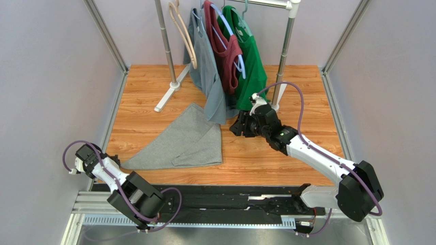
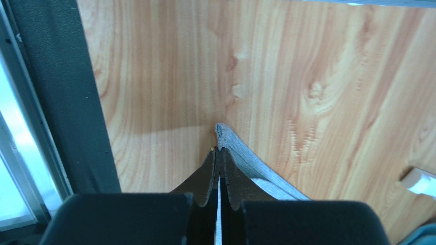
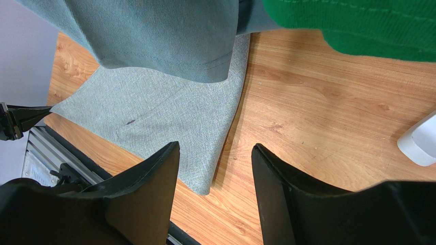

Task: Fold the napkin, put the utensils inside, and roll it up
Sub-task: Fold the napkin at the center of the board.

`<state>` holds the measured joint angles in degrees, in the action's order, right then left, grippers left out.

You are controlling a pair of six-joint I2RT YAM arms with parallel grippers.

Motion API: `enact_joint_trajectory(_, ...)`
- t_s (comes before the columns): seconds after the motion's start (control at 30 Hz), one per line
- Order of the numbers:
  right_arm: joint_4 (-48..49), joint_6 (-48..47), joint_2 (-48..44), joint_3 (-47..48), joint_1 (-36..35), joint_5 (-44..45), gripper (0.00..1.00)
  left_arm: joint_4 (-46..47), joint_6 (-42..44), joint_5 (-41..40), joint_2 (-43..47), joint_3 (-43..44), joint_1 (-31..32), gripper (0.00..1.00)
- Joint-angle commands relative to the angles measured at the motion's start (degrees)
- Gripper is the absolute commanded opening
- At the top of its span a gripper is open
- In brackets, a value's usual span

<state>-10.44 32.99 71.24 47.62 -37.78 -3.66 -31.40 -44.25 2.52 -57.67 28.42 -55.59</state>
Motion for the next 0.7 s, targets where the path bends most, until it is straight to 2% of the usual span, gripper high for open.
enact_joint_trajectory(0.0, 1.21, 0.05, -0.85, -0.07, 0.25, -0.12, 0.57, 2.13, 1.18, 2.57, 3.18, -0.39, 0.74, 0.0)
enact_joint_trajectory(0.17, 1.03, -0.21, -0.58, 0.11, 0.34, 0.58, 0.57, 1.96, 1.45, 2.84, 5.46, 0.05, 5.14, 0.0)
enact_joint_trajectory(0.67, 0.86, 0.32, 0.91, -0.77, 0.25, 1.02, 0.57, -1.38, 3.55, 0.2, 14.69, 3.21, 24.19, 0.0)
